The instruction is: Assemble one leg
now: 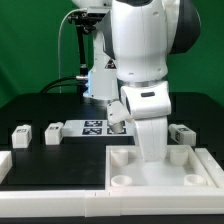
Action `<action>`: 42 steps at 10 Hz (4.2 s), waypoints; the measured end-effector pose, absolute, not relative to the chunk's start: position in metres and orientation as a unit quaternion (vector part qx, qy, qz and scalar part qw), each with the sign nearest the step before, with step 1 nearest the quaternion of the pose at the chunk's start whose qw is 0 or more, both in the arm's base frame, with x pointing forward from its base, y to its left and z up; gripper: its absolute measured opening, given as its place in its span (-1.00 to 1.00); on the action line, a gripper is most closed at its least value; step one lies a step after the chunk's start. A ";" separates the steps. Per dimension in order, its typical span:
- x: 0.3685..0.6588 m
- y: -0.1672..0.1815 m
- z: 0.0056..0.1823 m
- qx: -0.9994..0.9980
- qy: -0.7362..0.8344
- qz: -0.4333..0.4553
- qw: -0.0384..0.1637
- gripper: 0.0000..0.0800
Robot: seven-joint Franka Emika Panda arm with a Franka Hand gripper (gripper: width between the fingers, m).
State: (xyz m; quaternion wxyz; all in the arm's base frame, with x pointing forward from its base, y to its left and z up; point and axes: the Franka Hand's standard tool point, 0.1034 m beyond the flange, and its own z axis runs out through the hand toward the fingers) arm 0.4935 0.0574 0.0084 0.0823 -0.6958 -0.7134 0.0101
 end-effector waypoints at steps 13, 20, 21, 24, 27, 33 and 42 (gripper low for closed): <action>0.494 0.056 0.009 -0.699 -0.710 0.008 0.081 0.62; 0.463 0.061 0.044 -0.787 -0.615 0.013 0.054 0.62; 0.463 0.060 0.044 -0.787 -0.615 0.013 0.054 0.62; 0.463 0.061 0.044 -0.866 -0.498 0.020 0.053 0.62; 0.458 0.069 0.043 -0.939 -0.339 0.018 0.051 0.62; 0.427 0.132 0.040 -0.992 -0.115 0.032 0.050 0.62; 0.401 0.155 0.039 -0.974 -0.120 0.188 0.037 0.62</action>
Offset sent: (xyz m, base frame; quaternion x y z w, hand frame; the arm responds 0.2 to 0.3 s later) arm 0.0000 0.0000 0.0000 0.0000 0.0000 0.0000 1.0000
